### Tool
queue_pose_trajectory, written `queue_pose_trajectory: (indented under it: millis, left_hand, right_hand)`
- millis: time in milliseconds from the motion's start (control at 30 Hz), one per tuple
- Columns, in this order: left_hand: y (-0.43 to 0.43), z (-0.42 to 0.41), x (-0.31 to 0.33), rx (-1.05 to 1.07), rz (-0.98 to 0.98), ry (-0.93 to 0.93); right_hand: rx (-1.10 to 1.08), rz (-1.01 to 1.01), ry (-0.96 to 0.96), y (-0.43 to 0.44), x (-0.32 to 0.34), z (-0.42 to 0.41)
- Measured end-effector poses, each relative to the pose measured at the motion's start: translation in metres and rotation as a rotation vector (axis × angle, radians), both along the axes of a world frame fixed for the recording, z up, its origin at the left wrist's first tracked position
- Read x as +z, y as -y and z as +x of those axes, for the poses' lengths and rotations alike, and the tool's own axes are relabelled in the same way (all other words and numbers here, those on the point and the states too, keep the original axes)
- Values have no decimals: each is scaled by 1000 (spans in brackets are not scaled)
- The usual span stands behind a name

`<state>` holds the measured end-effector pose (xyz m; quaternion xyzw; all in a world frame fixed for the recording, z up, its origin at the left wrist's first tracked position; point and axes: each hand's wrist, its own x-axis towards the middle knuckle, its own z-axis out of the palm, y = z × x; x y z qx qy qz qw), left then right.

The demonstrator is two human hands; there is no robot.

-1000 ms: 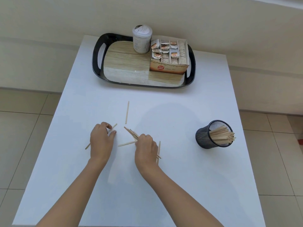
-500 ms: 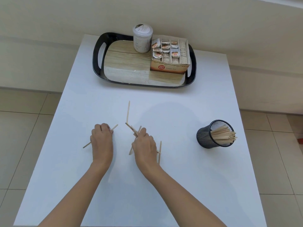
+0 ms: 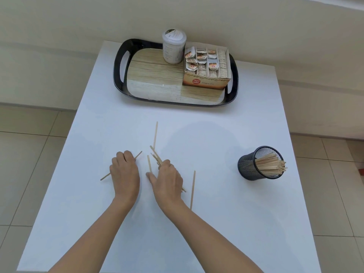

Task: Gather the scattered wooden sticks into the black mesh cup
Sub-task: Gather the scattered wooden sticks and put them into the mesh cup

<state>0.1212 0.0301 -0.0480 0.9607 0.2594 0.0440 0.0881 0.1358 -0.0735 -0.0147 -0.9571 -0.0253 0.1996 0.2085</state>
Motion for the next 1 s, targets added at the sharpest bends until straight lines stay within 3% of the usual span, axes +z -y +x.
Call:
queue_pose_trajectory:
  millis: [400, 633, 733, 1000]
  left_hand:
    - [-8, -1, -2, -85, 113, -54]
    - [-15, -2, -3, -82, 175, -91]
    - [-17, 0, 3, -96, 47, -28]
    - [-17, 6, 5, 108, -342, 6]
  right_hand:
    - [71, -137, -27, -8, -6, 8]
    - [-277, 213, -186, 7, 9, 30]
    - [-348, 314, -258, 8, 17, 46]
    - [-180, 169, -121, -24, 13, 88]
